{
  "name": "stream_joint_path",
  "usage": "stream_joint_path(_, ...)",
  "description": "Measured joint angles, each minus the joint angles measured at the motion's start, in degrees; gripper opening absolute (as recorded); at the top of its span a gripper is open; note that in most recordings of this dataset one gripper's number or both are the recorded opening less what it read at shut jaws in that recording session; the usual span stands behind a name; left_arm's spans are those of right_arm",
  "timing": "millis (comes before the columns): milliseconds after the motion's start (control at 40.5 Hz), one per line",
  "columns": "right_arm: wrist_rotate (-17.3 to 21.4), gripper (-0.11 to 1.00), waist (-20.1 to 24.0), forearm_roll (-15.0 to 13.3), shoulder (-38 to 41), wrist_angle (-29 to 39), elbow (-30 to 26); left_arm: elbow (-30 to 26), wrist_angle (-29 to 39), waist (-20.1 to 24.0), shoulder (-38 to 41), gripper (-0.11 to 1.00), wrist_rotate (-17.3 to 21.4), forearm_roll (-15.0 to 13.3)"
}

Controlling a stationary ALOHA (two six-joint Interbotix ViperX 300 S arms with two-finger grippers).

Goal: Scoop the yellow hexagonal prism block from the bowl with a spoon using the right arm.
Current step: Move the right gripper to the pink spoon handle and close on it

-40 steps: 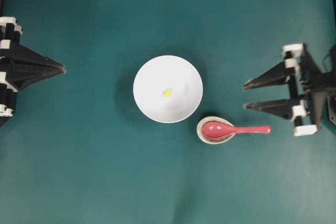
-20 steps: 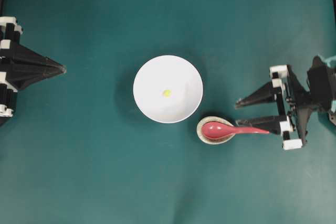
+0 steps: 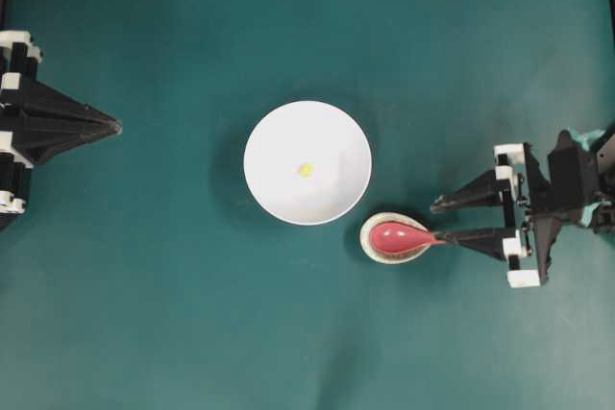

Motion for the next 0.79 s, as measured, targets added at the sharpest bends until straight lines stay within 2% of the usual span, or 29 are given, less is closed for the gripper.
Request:
stream_joint_path(321, 0.0, 0.51, 3.8, 3.9, 6.0, -5.9, 1.3, 0.0, 0.0, 0.0, 0.2, -0.01, 0.0, 0.0)
stream_joint_path(791, 0.7, 0.5, 6.0, 4.1, 8.6, -6.3, 1.5, 0.0, 0.0, 0.0, 0.2, -0.01, 0.0, 0.0)
